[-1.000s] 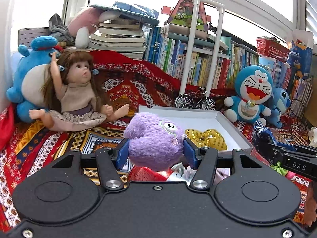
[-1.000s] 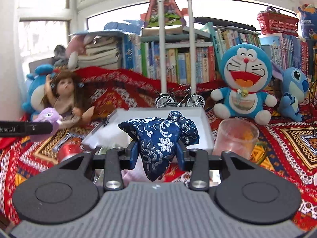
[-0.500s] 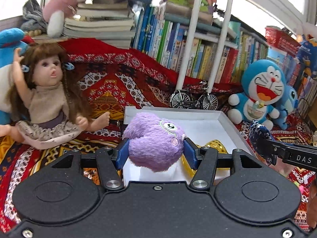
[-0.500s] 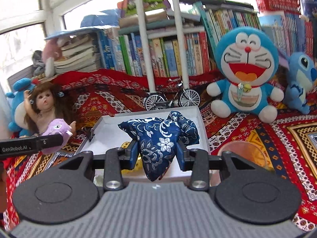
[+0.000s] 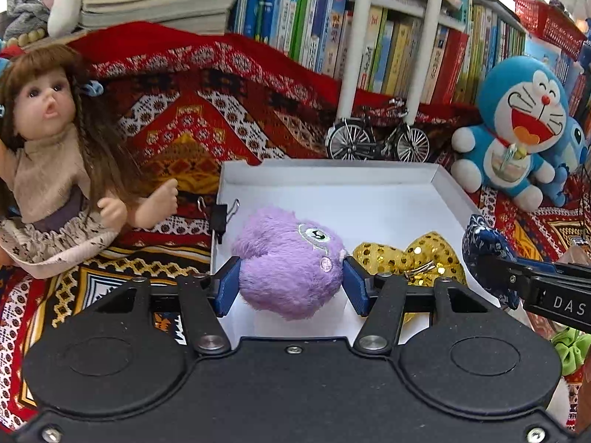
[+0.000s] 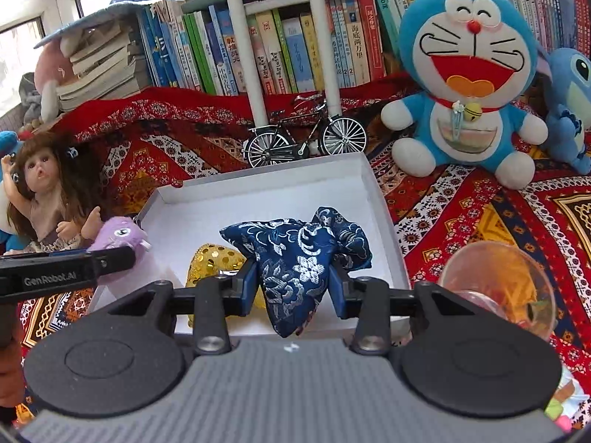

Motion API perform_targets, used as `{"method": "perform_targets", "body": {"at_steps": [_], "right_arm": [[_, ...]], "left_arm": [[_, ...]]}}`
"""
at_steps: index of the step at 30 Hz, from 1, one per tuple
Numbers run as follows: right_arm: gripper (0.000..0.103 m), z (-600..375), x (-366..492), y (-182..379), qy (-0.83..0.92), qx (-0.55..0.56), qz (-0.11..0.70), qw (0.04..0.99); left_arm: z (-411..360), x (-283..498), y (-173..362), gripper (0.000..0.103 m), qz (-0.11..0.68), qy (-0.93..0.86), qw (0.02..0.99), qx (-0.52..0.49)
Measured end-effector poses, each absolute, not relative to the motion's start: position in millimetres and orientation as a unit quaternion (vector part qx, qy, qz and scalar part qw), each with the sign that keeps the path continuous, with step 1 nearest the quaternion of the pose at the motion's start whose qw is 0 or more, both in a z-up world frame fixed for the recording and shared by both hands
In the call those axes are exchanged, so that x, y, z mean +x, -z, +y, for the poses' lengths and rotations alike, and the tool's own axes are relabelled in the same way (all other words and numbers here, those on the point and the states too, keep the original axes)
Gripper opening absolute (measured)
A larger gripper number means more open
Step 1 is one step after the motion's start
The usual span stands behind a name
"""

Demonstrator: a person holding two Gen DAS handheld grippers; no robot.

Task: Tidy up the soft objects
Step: 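Carry the purple plush with the left gripper while the right carries the blue pouch into the box, then release the plush from the left gripper while the right gripper releases the pouch, then withdraw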

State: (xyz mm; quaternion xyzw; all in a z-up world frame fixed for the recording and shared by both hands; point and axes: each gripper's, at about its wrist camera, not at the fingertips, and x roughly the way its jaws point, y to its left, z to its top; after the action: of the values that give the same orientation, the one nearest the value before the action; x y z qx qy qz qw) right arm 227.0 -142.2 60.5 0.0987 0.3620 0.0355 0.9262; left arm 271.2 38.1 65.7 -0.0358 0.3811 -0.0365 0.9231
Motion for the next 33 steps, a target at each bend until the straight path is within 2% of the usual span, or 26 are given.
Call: {"method": "perform_targets", "body": {"at_steps": [10,13,14,15,19,21,26,33], "right_arm": [[0.047,-139,243,-43,-0.026,0.096,0.378,0.92],[0.053,-138,243,-38,-0.032,0.094,0.383,0.918],[0.057,-137,243,-37,-0.032,0.091,0.383,0.919],[0.064,-137,242,-36,-0.032,0.089,0.383,0.919],[0.075,-137,237,-38,-0.044,0.106,0.376,0.92],[0.08,-135,233,-42,-0.047,0.103,0.369,0.923],[0.086,-127,216,-54,-0.056,0.08,0.345,0.934],[0.093,-123,187,-68,-0.064,0.066,0.316,0.944]], "left_arm": [[32,283,-54,0.058,0.4,0.033,0.915,-0.03],[32,282,-54,0.061,0.401,0.037,0.915,-0.029],[33,282,-54,0.064,0.403,0.039,0.914,-0.032],[33,283,-54,0.065,0.406,0.042,0.912,-0.036],[33,278,-60,0.08,0.394,0.049,0.917,-0.044],[32,273,-64,0.082,0.387,0.055,0.919,-0.04],[34,258,-76,0.089,0.372,0.064,0.925,-0.041],[42,225,-89,0.091,0.35,0.075,0.933,-0.05]]}}
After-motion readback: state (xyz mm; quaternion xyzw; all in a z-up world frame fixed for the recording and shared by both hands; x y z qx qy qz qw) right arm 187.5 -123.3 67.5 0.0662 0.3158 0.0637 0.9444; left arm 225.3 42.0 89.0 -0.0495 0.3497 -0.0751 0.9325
